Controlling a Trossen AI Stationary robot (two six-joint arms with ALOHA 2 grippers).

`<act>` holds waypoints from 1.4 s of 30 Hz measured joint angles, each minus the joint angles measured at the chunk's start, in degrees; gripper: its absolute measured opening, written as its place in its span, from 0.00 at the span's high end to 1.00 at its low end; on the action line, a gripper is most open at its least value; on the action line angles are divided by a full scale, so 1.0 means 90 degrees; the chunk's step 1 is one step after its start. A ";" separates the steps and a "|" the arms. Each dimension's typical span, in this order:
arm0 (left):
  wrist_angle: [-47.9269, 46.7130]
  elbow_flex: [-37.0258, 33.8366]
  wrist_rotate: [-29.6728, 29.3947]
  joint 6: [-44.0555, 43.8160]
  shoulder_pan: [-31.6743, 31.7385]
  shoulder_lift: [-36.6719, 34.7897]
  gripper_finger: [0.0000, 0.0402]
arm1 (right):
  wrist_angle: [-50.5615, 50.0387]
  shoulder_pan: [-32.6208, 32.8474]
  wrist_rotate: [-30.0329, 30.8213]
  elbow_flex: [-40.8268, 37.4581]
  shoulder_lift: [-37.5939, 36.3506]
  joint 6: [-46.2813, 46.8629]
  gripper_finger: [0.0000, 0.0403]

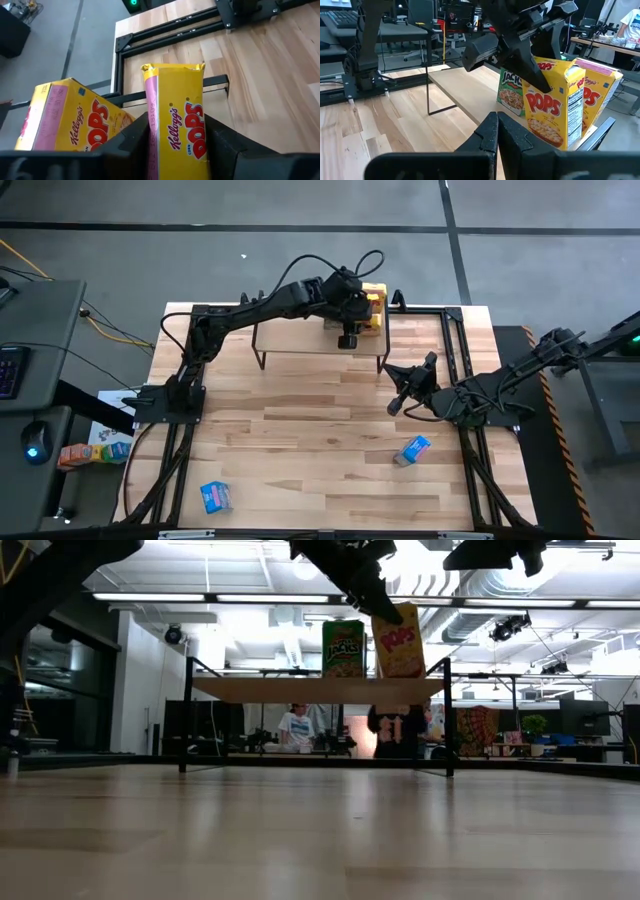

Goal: Stack cereal on shelf
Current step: Put the yellow cereal box on the shelf aligned with the other yellow cereal box

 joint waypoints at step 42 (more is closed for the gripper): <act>-0.0663 0.0806 -0.0201 -0.0334 -0.0037 -0.0645 0.43 | 0.0019 -0.0012 -0.0110 -0.0007 0.0002 -0.0151 1.00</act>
